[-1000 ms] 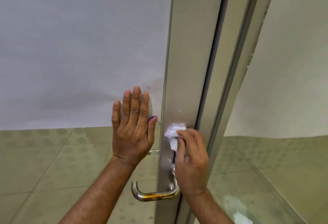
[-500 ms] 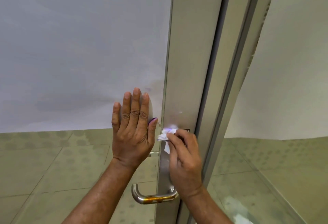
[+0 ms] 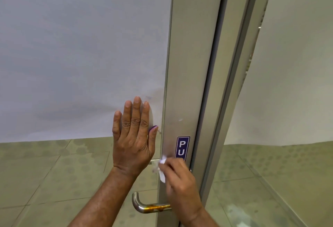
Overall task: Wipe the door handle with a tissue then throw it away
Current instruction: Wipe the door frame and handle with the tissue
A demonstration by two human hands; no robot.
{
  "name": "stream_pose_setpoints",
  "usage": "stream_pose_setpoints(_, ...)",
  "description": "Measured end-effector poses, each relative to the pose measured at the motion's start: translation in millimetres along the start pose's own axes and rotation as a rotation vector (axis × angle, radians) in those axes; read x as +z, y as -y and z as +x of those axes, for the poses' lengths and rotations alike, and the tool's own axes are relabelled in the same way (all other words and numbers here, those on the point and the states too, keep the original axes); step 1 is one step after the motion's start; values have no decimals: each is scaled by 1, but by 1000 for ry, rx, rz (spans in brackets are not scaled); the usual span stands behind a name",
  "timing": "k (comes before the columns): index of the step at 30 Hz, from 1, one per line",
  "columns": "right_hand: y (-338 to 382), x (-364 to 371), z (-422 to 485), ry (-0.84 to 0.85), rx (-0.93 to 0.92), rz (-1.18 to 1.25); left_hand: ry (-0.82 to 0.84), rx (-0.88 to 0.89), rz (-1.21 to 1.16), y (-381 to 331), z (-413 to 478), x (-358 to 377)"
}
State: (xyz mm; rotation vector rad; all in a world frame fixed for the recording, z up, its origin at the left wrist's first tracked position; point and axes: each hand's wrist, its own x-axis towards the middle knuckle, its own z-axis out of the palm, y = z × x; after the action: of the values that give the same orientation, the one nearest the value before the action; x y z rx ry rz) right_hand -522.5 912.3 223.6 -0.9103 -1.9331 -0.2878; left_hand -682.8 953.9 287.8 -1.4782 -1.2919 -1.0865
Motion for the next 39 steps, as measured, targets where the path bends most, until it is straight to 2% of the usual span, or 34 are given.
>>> stream_pose_setpoints(2, -6, -4, -3, -21, 63, 20, 0, -3, -2, -1, 3, 1)
stream_pose_setpoints(5, -11, -14, 41, -283, 148, 149, -27, 3, 14, 2, 9, 1)
stream_pose_setpoints(7, -10, -14, 60, -354, 155, 162, -34, -11, 11, 3, 7, 2)
stream_pose_setpoints(9, -8, -10, 46, -284, 135, 154, -28, -10, 4, 1, 2, 1)
stream_pose_setpoints(13, -5, -8, -4, -7, 113, 13, -11, 3, 8, 0, 2, -1)
stream_pose_setpoints(14, -5, -9, 1, -22, 126, 28, -16, 2, 7, 0, 3, -1)
stream_pose_setpoints(18, 0, -18, 57, -299, 202, 222, -42, -5, 6, 1, 7, 1)
stream_pose_setpoints(19, 1, -16, 62, -320, 204, 222, -41, -10, 6, 1, 5, 1)
stream_pose_setpoints(21, 2, -8, 48, -237, 159, 169, -35, -7, 5, 1, 2, 2)
stream_pose_setpoints(24, -1, 2, -1, 27, 68, -27, -28, -1, 4, 0, 2, 1)
stream_pose_setpoints(25, -3, 3, -9, 66, 65, -36, -26, -3, 0, 0, 4, 1)
stream_pose_setpoints(27, -4, -1, 0, 2, 105, 23, -28, -3, 2, 0, 6, 2)
stream_pose_setpoints(30, 0, -11, 41, -236, 204, 151, -32, -4, -1, 1, 6, 2)
stream_pose_setpoints(32, 2, -10, 51, -288, 228, 188, -28, -10, -3, 2, 3, 2)
stream_pose_setpoints(34, 3, -6, 36, -222, 194, 180, -18, -4, -5, 1, 1, 1)
stream_pose_setpoints(37, -3, 0, -6, -26, 188, 68, -1, 1, -6, 1, 3, 1)
stream_pose_setpoints(39, -5, -2, -7, -9, 203, 81, 0, -4, -9, 1, 5, 1)
